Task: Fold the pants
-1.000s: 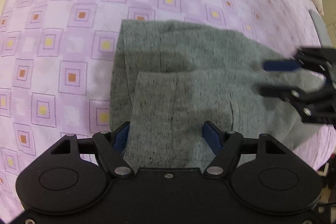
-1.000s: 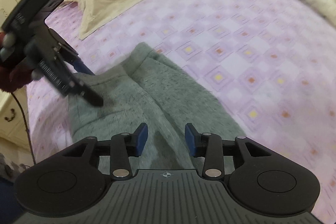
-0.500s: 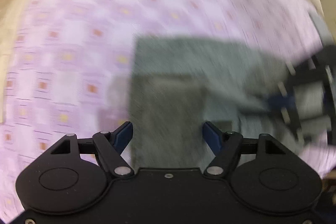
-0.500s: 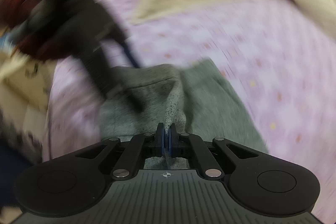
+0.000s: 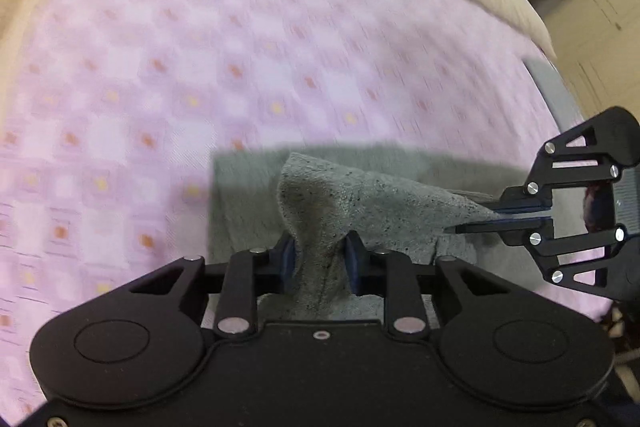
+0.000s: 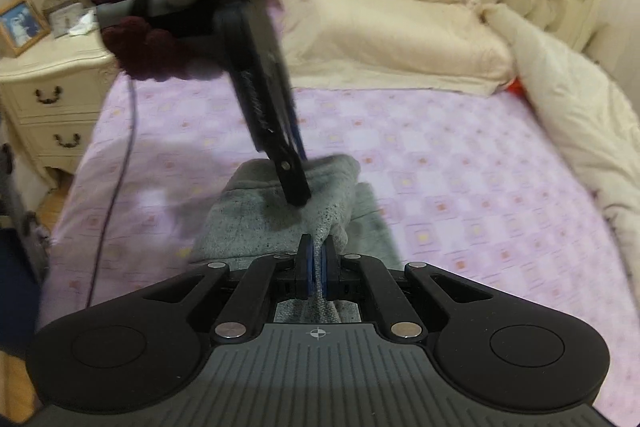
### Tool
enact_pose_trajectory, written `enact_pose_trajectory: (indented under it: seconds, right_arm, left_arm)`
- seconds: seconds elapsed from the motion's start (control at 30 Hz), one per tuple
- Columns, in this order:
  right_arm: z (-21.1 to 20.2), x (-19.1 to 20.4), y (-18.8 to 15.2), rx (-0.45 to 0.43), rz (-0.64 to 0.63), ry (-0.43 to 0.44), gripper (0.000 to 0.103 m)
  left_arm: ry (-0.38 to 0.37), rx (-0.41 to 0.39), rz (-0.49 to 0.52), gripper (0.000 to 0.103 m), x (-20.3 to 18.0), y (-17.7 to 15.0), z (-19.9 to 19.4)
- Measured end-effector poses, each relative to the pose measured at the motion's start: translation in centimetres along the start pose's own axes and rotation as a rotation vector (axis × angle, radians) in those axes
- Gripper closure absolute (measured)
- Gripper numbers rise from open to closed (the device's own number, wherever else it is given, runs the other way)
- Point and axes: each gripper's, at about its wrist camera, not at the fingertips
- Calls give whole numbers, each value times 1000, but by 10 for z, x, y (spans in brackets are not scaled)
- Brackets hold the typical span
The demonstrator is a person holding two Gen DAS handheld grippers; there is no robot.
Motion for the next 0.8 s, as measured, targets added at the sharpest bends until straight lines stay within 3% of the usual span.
enact_pose_trajectory:
  seconds: [0.13, 0.2, 0.23, 0.27, 0.33, 0.47, 0.57, 0.63, 0.67, 0.7, 0.8]
  right_arm:
    - [23, -29, 3, -2, 74, -50, 99]
    - [42, -44, -2, 20, 137, -44, 99]
    - [54, -50, -6, 45, 161, -44, 99]
    - [64, -55, -11, 71, 170, -48, 99]
    - [86, -65, -22, 122, 208, -50, 99]
    - [109, -77, -35, 163, 313, -30, 99]
    - [116, -73, -38, 163, 334, -46, 95]
    - [109, -74, -39, 119, 388, -89, 86]
    - [101, -74, -38, 91, 411, -124, 73]
    - [91, -73, -39, 51, 444, -168, 68]
    - [54, -71, -45, -51, 593, -261, 68]
  left_arm:
    - [93, -46, -16, 78, -1, 8, -3]
    - [134, -27, -16, 78, 3, 15, 11]
    - [173, -17, -17, 90, 5, 18, 18]
    - [222, -7, -13, 93, 7, 19, 24]
    - [300, 26, -30, 93, 17, 23, 40]
    - [387, 75, -117, 93, 41, 26, 47]
    - [360, 36, -140, 91, 34, 29, 35]
    - [340, 9, -129, 91, 21, 31, 28]
    - [321, -6, -126, 91, 12, 32, 27]
    - [297, -16, -124, 90, 4, 32, 27]
    - [255, -5, -98, 81, -18, 27, 38]
Point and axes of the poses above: each gripper's, at about its wrist camera, not at the fingertips, and z roughly the way its jaws point, x to its left, y to its top, and after that the axes turned 3 degrees about y, right-handed
